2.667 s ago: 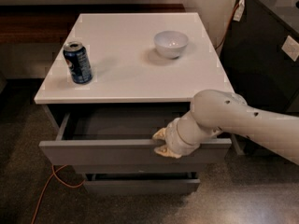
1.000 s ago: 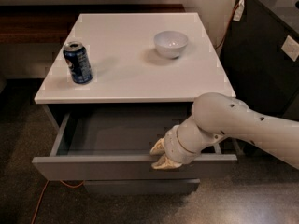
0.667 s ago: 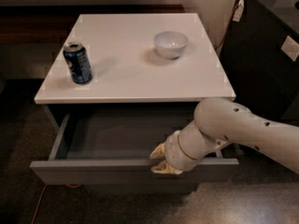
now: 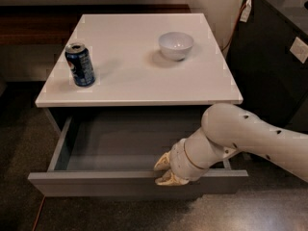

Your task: Place pepsi can into top drawer

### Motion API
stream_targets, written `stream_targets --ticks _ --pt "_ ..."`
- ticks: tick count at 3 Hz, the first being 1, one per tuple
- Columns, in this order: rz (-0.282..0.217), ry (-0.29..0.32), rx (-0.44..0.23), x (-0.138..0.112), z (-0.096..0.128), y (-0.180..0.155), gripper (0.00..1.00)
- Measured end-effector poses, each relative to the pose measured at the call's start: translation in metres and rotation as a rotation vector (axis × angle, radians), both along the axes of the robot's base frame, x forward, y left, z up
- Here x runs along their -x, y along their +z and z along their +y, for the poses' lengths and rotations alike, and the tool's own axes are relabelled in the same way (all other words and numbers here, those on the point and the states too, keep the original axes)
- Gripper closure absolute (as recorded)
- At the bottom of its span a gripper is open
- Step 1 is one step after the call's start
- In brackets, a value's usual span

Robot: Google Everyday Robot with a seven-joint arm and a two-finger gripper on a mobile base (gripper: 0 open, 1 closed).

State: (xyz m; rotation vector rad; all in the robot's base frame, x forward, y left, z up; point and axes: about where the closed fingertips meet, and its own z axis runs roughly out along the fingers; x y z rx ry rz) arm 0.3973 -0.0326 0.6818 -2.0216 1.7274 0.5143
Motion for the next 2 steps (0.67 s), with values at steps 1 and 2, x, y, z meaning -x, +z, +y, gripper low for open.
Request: stream_targets --ticks 1,2 --pt "0.023 -0.002 -0.013 0.0124 0.0014 0.0001 1.0" --pt "0.023 -0.002 -0.013 0.0124 0.0014 0.0001 1.0"
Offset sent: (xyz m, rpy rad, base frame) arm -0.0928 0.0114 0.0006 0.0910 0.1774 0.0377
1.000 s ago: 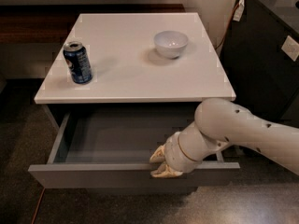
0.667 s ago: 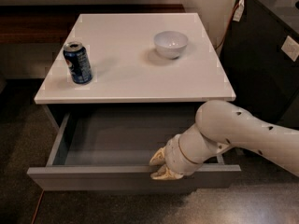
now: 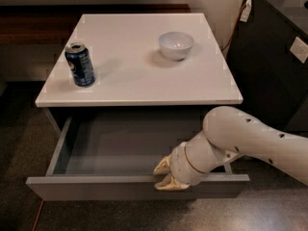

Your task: Place pepsi can into top drawer

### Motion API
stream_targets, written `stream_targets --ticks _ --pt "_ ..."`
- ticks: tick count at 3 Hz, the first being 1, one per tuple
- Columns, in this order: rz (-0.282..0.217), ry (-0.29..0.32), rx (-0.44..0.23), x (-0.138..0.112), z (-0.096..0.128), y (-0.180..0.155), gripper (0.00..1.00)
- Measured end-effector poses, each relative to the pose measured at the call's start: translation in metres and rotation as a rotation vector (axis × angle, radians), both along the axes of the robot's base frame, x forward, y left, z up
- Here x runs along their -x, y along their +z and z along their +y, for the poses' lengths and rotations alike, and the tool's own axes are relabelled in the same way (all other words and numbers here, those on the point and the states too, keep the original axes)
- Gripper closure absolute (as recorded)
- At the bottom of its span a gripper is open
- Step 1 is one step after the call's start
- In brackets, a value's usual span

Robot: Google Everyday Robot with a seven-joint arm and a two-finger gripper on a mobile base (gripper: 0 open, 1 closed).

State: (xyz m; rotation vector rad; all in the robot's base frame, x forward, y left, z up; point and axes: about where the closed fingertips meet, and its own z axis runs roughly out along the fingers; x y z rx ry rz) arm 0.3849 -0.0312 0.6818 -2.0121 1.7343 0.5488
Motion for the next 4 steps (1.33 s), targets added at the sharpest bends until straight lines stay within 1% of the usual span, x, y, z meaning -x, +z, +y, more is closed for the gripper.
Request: stream_targets --ticks 4 --pt "0.009 0.004 -0.004 0.0051 0.0003 -0.0001 1.0"
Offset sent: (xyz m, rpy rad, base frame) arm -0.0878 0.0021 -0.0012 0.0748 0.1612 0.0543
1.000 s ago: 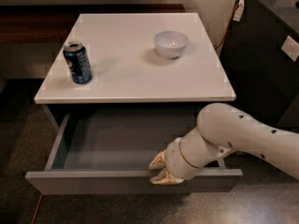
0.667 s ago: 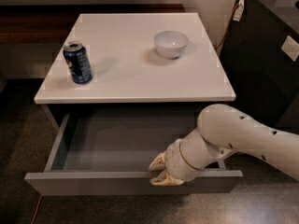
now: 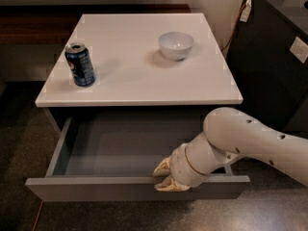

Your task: Place pepsi can into top drawer

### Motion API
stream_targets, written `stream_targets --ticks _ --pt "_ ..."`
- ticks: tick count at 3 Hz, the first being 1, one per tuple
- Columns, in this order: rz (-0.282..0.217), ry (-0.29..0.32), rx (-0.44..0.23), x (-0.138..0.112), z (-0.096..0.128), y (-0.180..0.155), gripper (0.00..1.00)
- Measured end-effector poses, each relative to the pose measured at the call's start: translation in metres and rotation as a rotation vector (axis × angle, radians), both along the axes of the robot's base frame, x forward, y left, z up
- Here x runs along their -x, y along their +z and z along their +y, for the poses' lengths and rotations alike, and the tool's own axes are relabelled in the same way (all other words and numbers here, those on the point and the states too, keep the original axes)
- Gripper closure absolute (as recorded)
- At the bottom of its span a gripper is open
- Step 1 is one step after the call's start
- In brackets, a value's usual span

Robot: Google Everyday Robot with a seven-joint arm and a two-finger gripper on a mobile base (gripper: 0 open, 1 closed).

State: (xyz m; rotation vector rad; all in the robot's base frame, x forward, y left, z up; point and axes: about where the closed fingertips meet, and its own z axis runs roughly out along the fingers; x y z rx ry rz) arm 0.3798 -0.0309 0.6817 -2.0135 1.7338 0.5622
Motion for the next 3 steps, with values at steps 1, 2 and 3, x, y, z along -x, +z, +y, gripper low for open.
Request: stream_targets --ticks 1,2,3 --pt "0.0 0.0 0.0 0.0001 0.0 0.0 1.0" --pt "0.0 0.0 0.0 0.0001 0.0 0.0 1.0" --pt "0.0 0.0 0.0 0.0002 0.0 0.0 1.0"
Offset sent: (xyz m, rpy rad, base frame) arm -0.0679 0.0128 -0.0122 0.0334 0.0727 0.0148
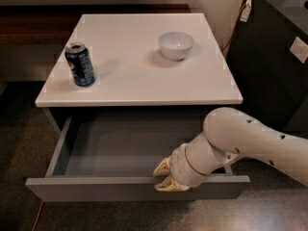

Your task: Place pepsi can into top drawer

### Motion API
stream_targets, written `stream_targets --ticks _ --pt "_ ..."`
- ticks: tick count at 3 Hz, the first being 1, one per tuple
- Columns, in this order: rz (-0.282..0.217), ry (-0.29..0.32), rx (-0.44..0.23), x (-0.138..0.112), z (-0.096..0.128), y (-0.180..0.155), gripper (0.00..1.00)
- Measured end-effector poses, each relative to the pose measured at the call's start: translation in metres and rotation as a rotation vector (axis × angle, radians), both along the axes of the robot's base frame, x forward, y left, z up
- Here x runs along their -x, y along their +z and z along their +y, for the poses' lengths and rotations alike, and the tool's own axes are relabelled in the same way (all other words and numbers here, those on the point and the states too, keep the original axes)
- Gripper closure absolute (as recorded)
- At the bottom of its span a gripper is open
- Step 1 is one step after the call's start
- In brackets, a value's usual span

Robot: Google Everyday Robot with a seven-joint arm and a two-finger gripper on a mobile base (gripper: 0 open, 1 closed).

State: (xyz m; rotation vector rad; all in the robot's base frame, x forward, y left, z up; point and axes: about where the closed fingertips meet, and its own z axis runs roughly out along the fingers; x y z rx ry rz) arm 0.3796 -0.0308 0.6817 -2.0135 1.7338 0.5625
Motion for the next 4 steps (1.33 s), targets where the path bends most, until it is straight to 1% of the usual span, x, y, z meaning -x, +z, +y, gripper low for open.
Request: stream_targets --ticks 1,2,4 --pt "0.0 0.0 0.0 0.0001 0.0 0.0 0.85" --pt "0.0 0.0 0.0 0.0001 0.0 0.0 0.63" --pt "0.0 0.0 0.0 0.0003 0.0 0.0 0.15"
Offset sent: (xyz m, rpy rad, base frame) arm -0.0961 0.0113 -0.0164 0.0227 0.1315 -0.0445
